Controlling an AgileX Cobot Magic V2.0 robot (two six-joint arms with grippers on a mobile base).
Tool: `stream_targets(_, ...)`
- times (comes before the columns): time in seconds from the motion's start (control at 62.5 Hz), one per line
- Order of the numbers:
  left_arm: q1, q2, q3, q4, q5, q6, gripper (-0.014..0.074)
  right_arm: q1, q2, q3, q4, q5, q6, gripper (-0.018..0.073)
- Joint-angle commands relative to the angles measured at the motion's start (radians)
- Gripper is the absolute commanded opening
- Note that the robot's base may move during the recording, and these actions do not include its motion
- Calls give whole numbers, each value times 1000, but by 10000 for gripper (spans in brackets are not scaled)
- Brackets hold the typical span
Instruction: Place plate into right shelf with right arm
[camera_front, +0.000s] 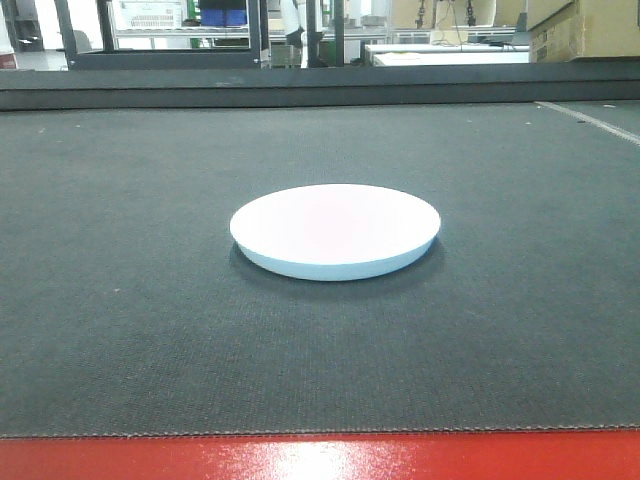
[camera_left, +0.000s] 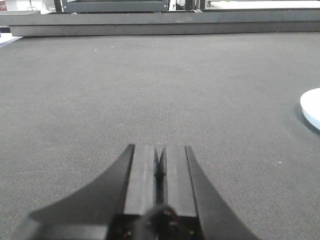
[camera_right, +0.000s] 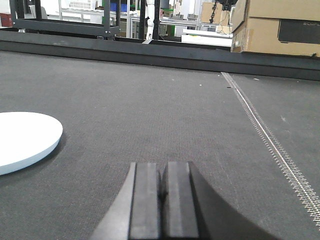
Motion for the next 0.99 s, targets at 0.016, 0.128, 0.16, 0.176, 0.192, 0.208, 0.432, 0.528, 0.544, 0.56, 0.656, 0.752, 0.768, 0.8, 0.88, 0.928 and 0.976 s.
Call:
stream_targets(0.016, 0, -11, 8, -8, -84, -3, -47, -5, -12, -6, 0, -83, -5, 28)
stream_targets(0.128, 0, -11, 8, -8, -84, -3, -47, -5, -12, -6, 0, -83, -5, 28)
stream_targets(0.16, 0, -11, 8, -8, -84, -3, -47, -5, -12, -6, 0, -83, -5, 28)
stream_targets(0.176, 0, -11, 8, -8, -84, -3, -47, -5, -12, -6, 0, -83, -5, 28)
stream_targets(0.192, 0, -11, 8, -8, -84, -3, -47, -5, -12, -6, 0, -83, -5, 28)
stream_targets(0.208, 0, -11, 8, -8, -84, -3, -47, -5, -12, -6, 0, -83, -5, 28)
stream_targets(0.432, 0, -11, 8, -8, -84, -3, -47, -5, -12, -6, 0, -83, -5, 28)
stream_targets(0.528, 0, -11, 8, -8, -84, -3, -47, -5, -12, -6, 0, -85, -5, 28)
stream_targets(0.544, 0, -11, 8, -8, -84, -3, -47, -5, -12, -6, 0, -86, -5, 28)
stream_targets(0.56, 0, -11, 8, -8, -84, -3, -47, -5, -12, -6, 0, -86, -5, 28)
stream_targets(0.656, 0, -11, 8, -8, -84, -3, -47, -5, -12, -6, 0, -100, -5, 28)
stream_targets(0.752, 0, -11, 8, -8, -84, -3, -47, -5, -12, -16, 3, -146, -1, 28)
stream_targets(0.768, 0, -11, 8, -8, -84, -3, -47, -5, -11, -26, 4, -144, 3, 28)
stream_targets(0.8, 0, -11, 8, -8, -84, -3, -47, -5, -10, -49, 5, -128, 13, 28)
stream_targets(0.88, 0, -11, 8, -8, -84, -3, -47, -5, 18, -145, 5, -1, 17, 34)
stream_targets(0.928, 0, -11, 8, -8, -84, -3, -47, -5, 49, -208, 4, 79, 17, 52)
stream_targets(0.976, 0, -11, 8, -8, -84, -3, -47, -5, 93, -269, 4, 144, 17, 104)
